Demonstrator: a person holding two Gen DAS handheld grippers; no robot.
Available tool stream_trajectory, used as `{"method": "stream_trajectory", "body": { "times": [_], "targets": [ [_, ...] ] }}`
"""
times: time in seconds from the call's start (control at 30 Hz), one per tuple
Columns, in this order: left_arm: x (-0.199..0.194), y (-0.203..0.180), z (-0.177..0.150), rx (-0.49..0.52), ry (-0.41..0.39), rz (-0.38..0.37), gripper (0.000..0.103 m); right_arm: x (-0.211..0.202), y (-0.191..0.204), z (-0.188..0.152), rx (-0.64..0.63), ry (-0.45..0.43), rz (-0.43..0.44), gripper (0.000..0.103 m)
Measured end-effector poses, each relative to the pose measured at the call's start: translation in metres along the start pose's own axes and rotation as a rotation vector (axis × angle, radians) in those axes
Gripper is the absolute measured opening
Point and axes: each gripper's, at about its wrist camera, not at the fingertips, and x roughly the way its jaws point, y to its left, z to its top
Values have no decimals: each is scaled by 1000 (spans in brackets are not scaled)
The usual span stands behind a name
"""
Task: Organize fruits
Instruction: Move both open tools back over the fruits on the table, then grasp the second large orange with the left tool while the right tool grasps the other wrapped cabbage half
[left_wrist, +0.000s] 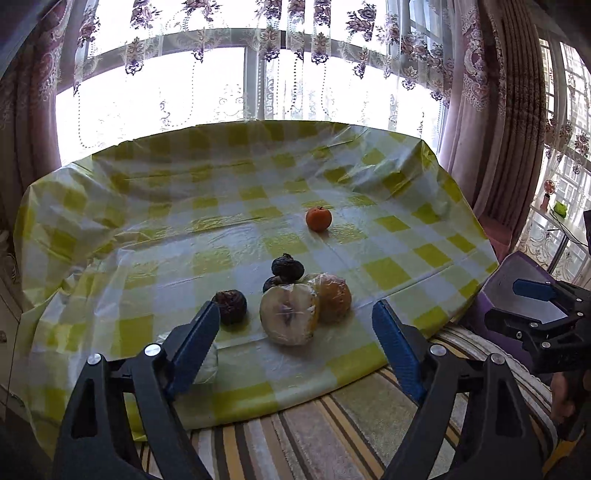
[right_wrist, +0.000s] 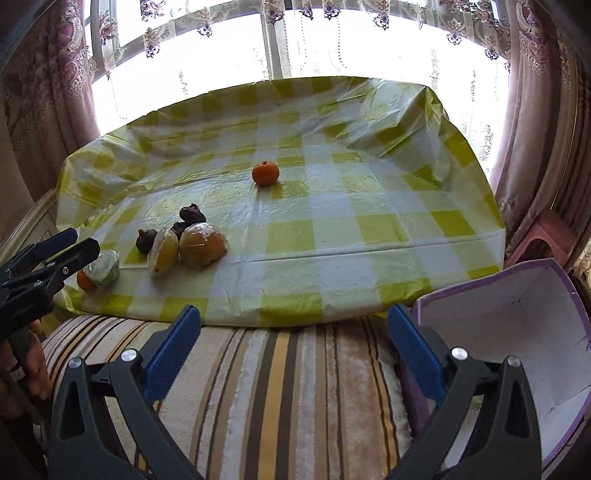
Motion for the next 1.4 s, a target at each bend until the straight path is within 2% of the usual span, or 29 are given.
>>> {"method": "stream_trajectory", "body": {
  "times": [0.2,0.3,0.4,0.6,0.77,1.03,1.23,1.4],
  "targets": [
    [-14,63,-37,-96,92,85,63,14,42,-3,-61,26,84,101],
    [-15,88,-49,-167,133,84,53,19,63,-4,-106,29,117,100],
    [-12,107,-54,-212,165,98,49,24,84,-4,-146,36,153,98],
    [8,119,-55,-223,235,77,40,33,117,-3,-222,48,202,96],
    [26,122,-55,-209,279,54,39,41,139,4,-259,54,235,91],
    [39,131,-47,-202,280,42,39,57,172,18,-286,58,297,91],
    [43,133,-45,-192,259,29,39,77,195,26,-301,95,333,86],
    [38,141,-49,-234,235,50,37,93,209,29,-308,128,346,84]
  ]
}}
